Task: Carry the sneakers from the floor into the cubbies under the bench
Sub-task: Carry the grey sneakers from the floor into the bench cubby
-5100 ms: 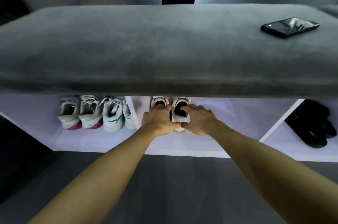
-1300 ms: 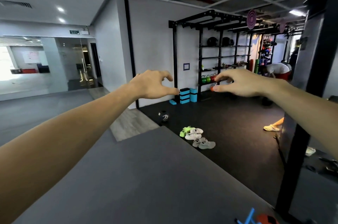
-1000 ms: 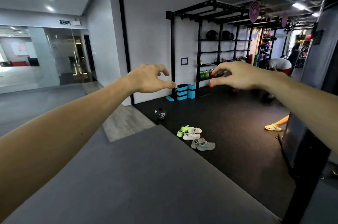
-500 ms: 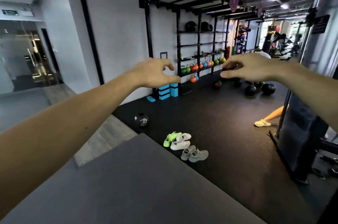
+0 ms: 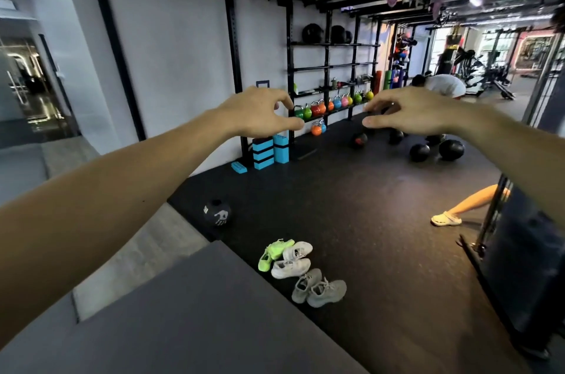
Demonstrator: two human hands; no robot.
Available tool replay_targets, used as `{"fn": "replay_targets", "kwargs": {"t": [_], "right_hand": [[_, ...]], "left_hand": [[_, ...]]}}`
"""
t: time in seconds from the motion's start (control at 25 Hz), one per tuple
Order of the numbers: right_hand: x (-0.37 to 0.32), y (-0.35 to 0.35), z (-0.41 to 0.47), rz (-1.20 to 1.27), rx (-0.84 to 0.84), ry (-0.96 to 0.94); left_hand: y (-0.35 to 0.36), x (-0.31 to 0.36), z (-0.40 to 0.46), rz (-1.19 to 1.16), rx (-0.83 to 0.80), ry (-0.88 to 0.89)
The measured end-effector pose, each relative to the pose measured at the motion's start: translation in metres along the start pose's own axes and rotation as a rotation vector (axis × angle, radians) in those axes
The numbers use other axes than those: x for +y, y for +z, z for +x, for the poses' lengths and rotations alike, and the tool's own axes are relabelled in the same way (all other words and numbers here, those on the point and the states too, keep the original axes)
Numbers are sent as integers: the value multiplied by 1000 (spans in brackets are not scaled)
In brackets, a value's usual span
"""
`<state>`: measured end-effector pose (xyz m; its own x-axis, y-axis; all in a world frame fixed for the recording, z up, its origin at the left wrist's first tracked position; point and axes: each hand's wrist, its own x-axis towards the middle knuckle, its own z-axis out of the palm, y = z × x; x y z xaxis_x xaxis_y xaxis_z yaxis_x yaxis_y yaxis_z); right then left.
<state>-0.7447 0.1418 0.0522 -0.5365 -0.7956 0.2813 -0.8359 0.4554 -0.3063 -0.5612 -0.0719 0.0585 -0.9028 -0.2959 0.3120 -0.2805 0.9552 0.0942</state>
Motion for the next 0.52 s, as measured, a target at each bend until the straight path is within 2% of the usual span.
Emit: {"fn": "replay_targets", "kwargs": {"t": [0.32, 0.52], "right_hand": [[101, 47, 178, -7, -3, 27], [165, 64, 274, -5, 33, 139]], "left_hand": [[82, -63, 207, -31, -4, 95], [134, -104, 336, -90, -45, 138]]}}
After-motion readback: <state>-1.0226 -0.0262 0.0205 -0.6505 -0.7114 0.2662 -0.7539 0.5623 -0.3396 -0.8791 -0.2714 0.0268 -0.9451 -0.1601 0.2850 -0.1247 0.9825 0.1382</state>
